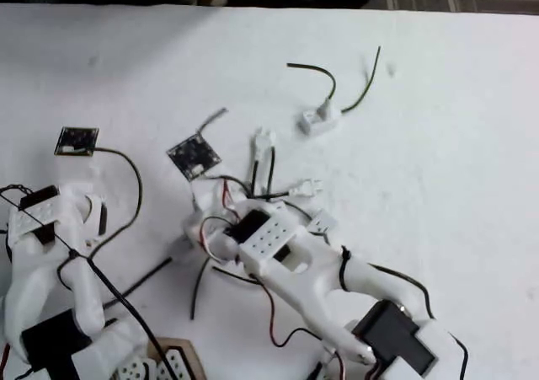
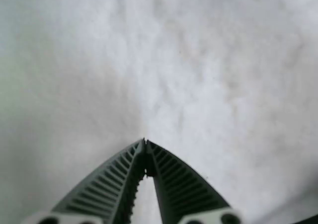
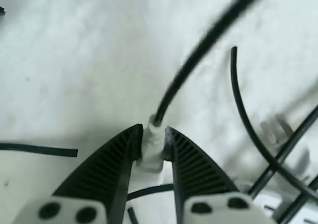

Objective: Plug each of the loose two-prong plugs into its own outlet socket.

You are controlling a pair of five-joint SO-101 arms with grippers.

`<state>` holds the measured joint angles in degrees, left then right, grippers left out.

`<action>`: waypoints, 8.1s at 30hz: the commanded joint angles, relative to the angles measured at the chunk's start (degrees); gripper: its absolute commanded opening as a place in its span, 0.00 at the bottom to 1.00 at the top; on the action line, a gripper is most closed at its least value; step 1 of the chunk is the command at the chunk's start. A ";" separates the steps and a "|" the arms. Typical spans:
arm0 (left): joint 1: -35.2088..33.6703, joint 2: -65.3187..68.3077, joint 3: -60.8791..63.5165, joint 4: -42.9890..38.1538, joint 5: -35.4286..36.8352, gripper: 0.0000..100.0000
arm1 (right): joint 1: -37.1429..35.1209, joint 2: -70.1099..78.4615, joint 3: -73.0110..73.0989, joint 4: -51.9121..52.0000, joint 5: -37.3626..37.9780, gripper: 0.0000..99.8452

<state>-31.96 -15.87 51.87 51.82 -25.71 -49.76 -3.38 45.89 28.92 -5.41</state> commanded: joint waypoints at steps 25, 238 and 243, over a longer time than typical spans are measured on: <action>0.40 -2.59 -0.26 -0.53 0.44 0.02 | 1.98 0.13 -5.36 13.67 3.34 0.02; 14.99 21.32 -23.91 21.54 -12.04 0.02 | 35.47 -62.81 13.54 42.77 7.82 0.11; 21.85 19.12 -24.88 26.90 -8.26 0.02 | 35.65 -62.99 13.54 42.77 7.91 0.11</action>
<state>-15.16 5.67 29.01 75.47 -37.49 -14.59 -65.54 59.78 71.12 2.07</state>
